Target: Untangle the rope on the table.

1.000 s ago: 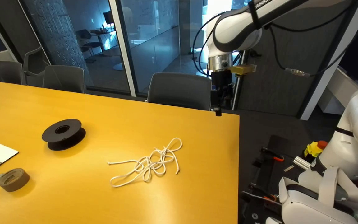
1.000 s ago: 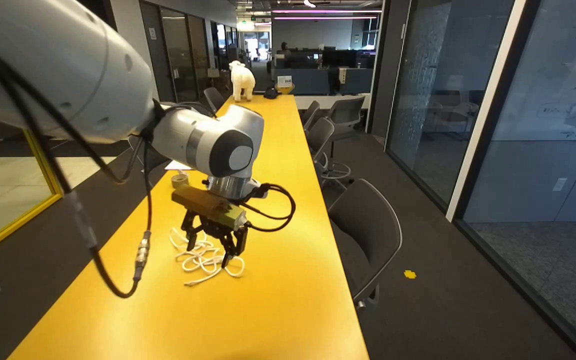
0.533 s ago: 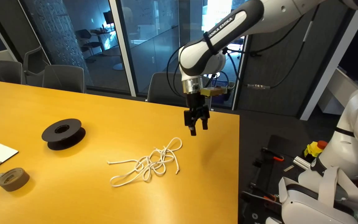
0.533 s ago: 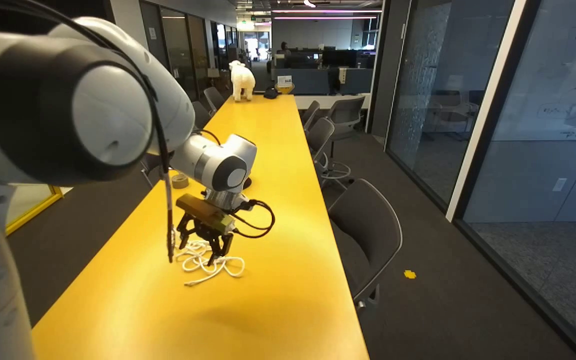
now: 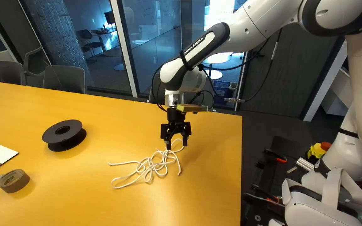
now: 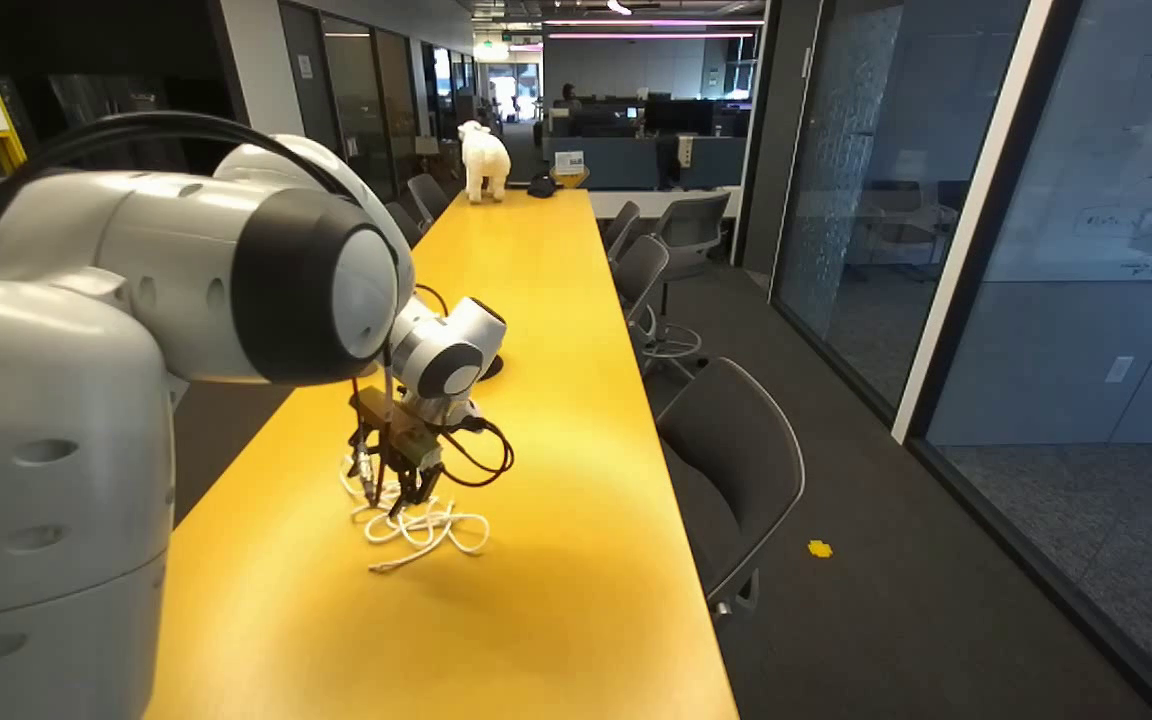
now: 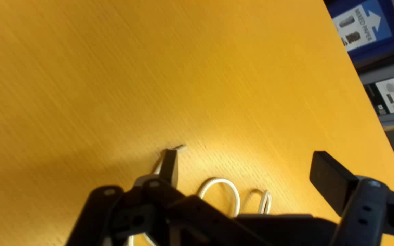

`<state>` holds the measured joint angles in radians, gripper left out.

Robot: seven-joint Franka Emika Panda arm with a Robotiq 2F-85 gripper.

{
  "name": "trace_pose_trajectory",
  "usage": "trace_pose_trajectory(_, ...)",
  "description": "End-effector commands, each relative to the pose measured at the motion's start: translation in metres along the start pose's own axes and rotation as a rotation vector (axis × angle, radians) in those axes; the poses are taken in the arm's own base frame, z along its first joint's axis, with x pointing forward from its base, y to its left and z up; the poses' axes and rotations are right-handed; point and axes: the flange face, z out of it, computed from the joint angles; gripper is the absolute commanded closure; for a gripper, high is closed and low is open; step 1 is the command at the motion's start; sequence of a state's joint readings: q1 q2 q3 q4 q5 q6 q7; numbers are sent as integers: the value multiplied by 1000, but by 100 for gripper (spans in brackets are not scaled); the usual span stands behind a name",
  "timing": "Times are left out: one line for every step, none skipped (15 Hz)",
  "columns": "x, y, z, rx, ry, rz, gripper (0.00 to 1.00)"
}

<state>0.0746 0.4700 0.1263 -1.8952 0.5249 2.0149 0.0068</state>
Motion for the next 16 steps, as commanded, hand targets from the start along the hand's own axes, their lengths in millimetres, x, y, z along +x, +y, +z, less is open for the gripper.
trace_pose_trajectory(35, -23, 13, 9, 137, 77, 0)
trace_pose_trajectory(43, -27, 20, -7, 176, 97, 0)
trace_pose_trajectory(50, -33, 30, -41, 213, 117, 0)
trace_pose_trajectory(56, -39, 40, -71, 250, 135, 0)
trace_pose_trajectory(62, -46, 50, -114, 290, 150, 0)
trace_pose_trajectory(67, -53, 63, -160, 325, 163, 0)
trace_pose_trajectory(71, -59, 73, -206, 353, 177, 0)
trace_pose_trajectory(76, -64, 85, -252, 372, 189, 0)
trace_pose_trajectory(79, -69, 92, -282, 383, 205, 0)
trace_pose_trajectory(82, -73, 99, -308, 389, 220, 0)
trace_pose_trajectory(84, -78, 103, -331, 400, 229, 0)
trace_pose_trajectory(85, -82, 103, -342, 408, 238, 0)
trace_pose_trajectory(86, -86, 102, -350, 423, 244, 0)
trace_pose_trajectory(88, -89, 99, -354, 436, 248, 0)
trace_pose_trajectory(88, -92, 93, -351, 452, 252, 0)
trace_pose_trajectory(90, -93, 88, -353, 468, 255, 0)
